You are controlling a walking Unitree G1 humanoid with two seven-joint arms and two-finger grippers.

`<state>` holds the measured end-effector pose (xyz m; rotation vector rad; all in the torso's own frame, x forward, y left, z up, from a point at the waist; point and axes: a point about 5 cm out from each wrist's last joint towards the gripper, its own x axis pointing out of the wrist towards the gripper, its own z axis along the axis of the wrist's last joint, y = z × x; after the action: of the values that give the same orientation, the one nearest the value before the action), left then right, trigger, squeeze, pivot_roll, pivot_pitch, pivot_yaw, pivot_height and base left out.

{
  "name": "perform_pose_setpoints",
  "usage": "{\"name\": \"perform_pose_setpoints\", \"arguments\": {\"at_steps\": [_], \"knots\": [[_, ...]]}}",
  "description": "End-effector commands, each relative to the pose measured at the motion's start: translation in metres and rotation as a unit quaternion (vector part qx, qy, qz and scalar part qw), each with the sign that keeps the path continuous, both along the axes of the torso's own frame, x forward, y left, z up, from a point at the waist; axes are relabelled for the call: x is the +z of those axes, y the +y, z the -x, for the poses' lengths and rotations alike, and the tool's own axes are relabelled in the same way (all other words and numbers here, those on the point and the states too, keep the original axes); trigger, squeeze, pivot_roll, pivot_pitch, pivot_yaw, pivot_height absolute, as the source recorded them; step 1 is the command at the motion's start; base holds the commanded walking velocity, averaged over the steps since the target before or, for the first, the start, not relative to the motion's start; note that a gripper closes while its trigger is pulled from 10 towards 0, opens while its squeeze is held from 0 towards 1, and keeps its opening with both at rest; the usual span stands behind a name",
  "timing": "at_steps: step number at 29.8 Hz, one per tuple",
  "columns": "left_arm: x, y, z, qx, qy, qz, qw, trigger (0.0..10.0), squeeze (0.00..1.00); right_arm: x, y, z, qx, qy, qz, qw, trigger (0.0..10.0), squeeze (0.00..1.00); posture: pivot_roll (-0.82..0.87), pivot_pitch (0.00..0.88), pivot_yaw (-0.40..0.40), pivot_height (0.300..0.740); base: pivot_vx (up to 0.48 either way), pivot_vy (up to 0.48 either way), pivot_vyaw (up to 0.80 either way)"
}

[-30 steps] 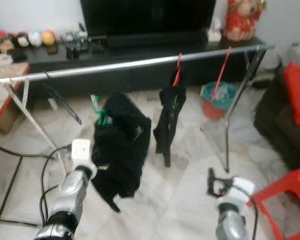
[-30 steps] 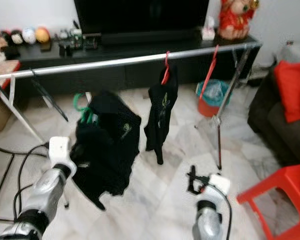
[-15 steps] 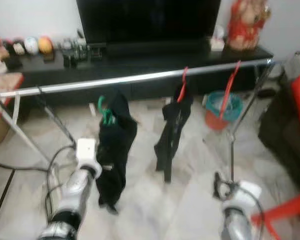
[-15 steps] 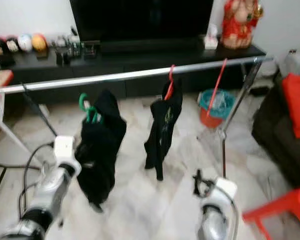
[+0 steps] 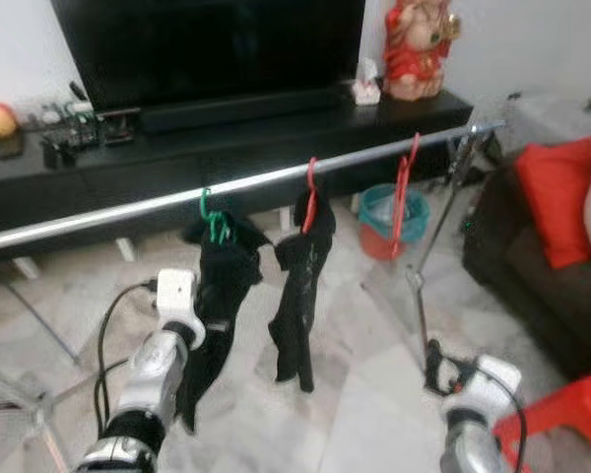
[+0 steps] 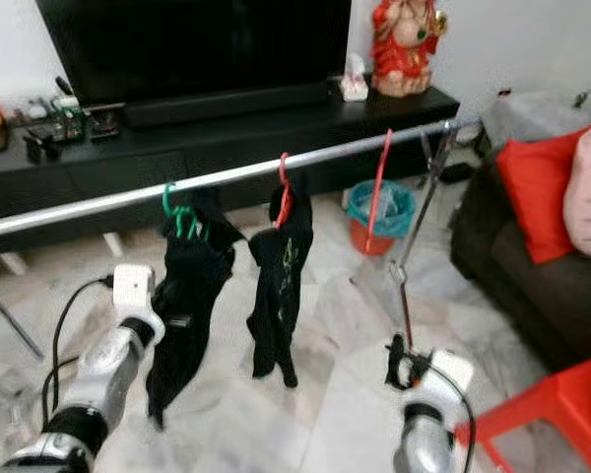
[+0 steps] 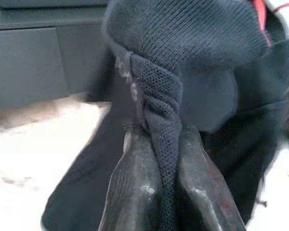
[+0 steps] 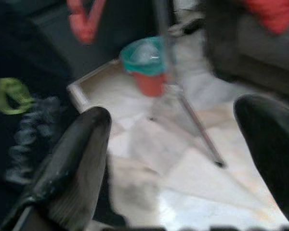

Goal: Hang hanger

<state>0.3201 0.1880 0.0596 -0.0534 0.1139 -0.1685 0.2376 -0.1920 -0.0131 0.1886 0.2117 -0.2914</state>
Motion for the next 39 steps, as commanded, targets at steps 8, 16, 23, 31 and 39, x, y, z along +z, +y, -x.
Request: {"name": "perform_pose_setpoints", "arguments": {"at_steps": [8, 16, 23, 31, 39], "knots": [[0.008, -0.005, -0.003, -0.029, -0.017, 0.005, 0.999, 10.0, 0.00, -0.002, -0.002, 0.002, -0.001, 0.010, 0.007, 1.000, 10.0, 0.00, -0.03, 0.000, 0.045, 0.740, 0.038, 0.000, 0.00], [0.013, -0.015, -0.010, -0.032, -0.009, 0.024, 0.999, 10.0, 0.00, -0.002, 0.000, 0.001, -0.001, 0.009, 0.006, 1.000, 10.0, 0.00, -0.04, 0.000, 0.052, 0.740, 0.000, 0.000, 0.00], [0.026, -0.031, -0.024, -0.068, -0.014, 0.027, 0.997, 10.0, 0.00, 0.000, 0.001, 0.001, -0.003, 0.004, 0.008, 1.000, 10.0, 0.00, -0.04, 0.000, 0.057, 0.740, 0.000, 0.000, 0.00], [0.036, -0.042, -0.037, -0.073, -0.003, 0.005, 0.997, 10.0, 0.00, 0.001, 0.003, 0.000, -0.004, 0.001, 0.008, 1.000, 10.0, 0.00, -0.05, 0.000, 0.064, 0.740, 0.000, 0.000, 0.00], [0.039, -0.056, -0.049, -0.074, 0.034, -0.035, 0.996, 10.0, 0.00, 0.002, 0.002, -0.002, -0.005, -0.001, 0.008, 1.000, 10.0, 0.00, -0.05, 0.000, 0.066, 0.740, 0.000, 0.000, 0.00]]}}
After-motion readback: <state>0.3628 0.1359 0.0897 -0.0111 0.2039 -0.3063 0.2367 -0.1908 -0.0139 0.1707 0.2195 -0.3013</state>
